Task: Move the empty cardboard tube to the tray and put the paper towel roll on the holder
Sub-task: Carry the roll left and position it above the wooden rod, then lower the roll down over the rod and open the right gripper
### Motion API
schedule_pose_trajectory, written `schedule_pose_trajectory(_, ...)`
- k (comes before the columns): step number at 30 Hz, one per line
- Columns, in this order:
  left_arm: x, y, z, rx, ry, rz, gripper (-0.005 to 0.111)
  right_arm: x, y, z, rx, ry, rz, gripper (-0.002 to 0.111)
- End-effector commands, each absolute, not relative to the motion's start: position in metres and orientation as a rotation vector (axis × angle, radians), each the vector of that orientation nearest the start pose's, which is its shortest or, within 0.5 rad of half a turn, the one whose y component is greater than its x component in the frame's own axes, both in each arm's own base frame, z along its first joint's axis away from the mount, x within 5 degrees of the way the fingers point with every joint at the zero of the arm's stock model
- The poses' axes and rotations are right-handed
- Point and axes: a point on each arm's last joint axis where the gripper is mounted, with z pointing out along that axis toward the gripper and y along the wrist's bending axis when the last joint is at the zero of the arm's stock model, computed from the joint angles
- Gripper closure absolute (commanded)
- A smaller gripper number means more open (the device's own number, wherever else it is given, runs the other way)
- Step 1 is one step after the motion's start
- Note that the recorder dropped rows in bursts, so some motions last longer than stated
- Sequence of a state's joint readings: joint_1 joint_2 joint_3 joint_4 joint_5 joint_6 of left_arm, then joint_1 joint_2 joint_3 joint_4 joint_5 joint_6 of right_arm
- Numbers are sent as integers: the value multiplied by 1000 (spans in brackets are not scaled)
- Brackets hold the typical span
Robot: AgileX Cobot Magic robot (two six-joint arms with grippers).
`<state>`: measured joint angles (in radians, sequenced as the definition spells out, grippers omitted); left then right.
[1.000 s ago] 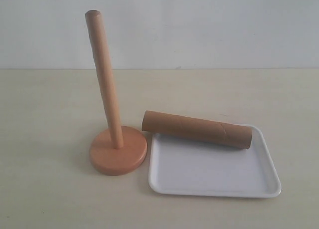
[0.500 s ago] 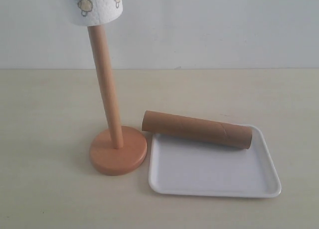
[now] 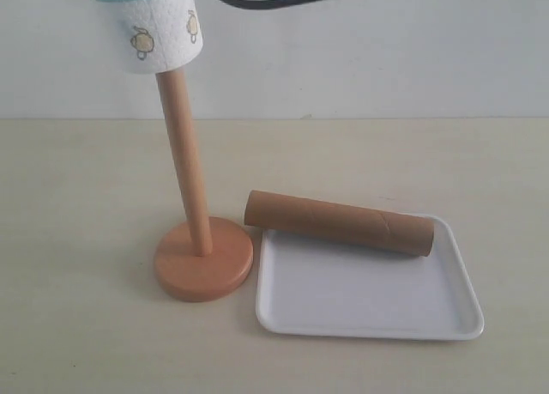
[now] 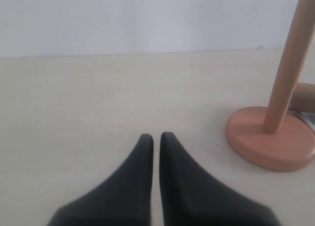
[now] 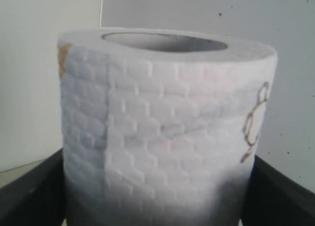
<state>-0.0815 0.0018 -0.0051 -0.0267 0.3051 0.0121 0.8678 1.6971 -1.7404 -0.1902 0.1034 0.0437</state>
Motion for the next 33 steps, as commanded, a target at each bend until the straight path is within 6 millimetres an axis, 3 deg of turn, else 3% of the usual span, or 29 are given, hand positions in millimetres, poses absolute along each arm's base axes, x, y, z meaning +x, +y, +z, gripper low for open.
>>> schedule_pose_trajectory(1, 54, -5, 186, 68, 1784, -72, 103, 263, 309, 460, -733, 1312, 571, 109)
schedule_pose_trajectory(7, 54, -5, 186, 68, 1784, -72, 103, 263, 312, 434, -739, 1300, 594, 109)
schedule_pose_trajectory(15, 54, -5, 186, 68, 1781, -72, 103, 270, 289, 404, -610, 1311, 664, 109)
schedule_pose_trajectory(27, 54, -5, 186, 68, 1781, -72, 103, 263, 270, 329, -538, 1334, 685, 109)
schedule_pose_trajectory(33, 54, -5, 186, 68, 1783, -72, 103, 260, 261, 303, -508, 1392, 657, 109)
